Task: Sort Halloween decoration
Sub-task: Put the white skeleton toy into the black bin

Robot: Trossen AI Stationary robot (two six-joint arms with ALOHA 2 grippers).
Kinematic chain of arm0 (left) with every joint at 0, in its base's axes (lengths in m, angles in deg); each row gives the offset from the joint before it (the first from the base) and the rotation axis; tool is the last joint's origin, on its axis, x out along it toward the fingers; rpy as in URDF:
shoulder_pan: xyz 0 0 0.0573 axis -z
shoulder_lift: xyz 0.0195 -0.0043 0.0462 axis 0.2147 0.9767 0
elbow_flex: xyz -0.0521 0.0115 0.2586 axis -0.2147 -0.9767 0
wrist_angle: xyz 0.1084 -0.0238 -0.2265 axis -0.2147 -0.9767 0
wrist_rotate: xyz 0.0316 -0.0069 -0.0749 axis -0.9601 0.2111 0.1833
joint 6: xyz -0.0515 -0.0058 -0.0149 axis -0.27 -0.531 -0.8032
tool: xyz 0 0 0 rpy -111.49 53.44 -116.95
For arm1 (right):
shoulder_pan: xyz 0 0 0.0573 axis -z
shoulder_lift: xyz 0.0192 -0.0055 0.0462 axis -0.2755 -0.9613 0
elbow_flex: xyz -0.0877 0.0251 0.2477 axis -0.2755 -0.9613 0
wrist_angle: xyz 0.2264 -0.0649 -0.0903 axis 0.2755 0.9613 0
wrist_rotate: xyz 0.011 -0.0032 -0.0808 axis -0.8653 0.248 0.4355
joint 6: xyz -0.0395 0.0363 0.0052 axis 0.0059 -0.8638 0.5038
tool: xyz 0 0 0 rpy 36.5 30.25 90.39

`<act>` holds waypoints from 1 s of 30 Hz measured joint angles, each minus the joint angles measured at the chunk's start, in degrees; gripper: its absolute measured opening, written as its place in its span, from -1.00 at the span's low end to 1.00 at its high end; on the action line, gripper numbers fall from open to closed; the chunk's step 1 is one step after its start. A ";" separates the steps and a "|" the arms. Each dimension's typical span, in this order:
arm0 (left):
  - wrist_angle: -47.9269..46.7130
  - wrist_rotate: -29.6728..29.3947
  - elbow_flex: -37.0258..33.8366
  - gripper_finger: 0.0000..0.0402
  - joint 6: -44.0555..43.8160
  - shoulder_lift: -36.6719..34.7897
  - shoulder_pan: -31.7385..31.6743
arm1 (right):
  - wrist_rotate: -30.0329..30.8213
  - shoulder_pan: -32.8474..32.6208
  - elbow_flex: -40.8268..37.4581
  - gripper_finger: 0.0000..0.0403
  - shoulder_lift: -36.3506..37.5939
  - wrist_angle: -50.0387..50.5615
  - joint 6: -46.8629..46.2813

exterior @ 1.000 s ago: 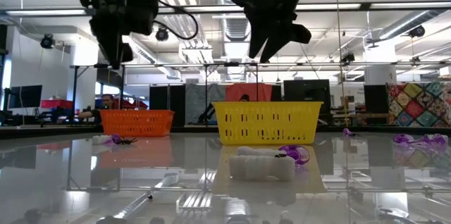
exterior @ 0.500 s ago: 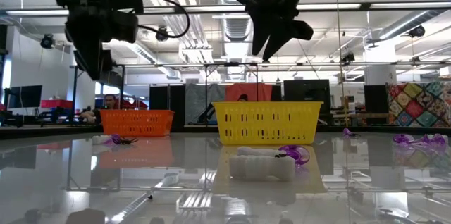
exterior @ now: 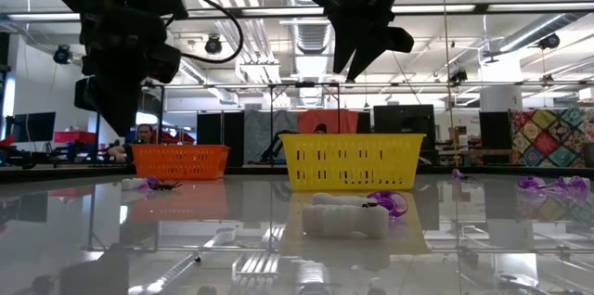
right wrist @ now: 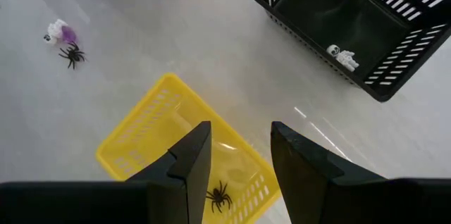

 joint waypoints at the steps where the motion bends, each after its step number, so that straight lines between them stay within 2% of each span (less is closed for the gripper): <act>1: -0.06 -0.06 0.11 -0.50 -1.25 0.46 0.25 | 0.03 0.00 0.00 -0.32 0.00 0.00 0.03; 11: 8.25 -1.38 0.42 -0.50 -4.41 7.15 2.40 | 0.09 -0.02 0.00 -0.32 0.00 1.11 1.73; 19: 8.43 -1.38 0.45 -0.50 -4.04 11.50 3.89 | 0.15 -0.64 -0.03 -0.32 -0.02 6.96 1.95; 30: 8.40 -2.84 0.45 -0.50 -6.04 15.42 3.91 | 0.22 -1.93 -0.09 -0.32 -0.07 6.76 2.43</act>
